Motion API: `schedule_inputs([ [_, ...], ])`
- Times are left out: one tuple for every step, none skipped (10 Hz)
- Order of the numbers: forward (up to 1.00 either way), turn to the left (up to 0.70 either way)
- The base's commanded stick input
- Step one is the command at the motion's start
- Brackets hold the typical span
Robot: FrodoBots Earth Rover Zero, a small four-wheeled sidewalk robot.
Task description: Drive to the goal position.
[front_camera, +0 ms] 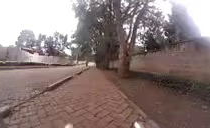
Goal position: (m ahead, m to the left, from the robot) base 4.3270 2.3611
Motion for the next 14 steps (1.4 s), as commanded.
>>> schedule_inputs([
  [0.50,0.00],
  [0.50,0.00],
  [0.50,0.00],
  [0.50,0.00],
  [0.50,0.00],
  [0.50,0.00],
  [0.50,0.00],
  [0.50,0.00],
  [0.50,0.00],
  [0.50,0.00],
  [0.50,0.00],
  [0.50,0.00],
  [0.50,0.00],
  [0.50,0.00],
])
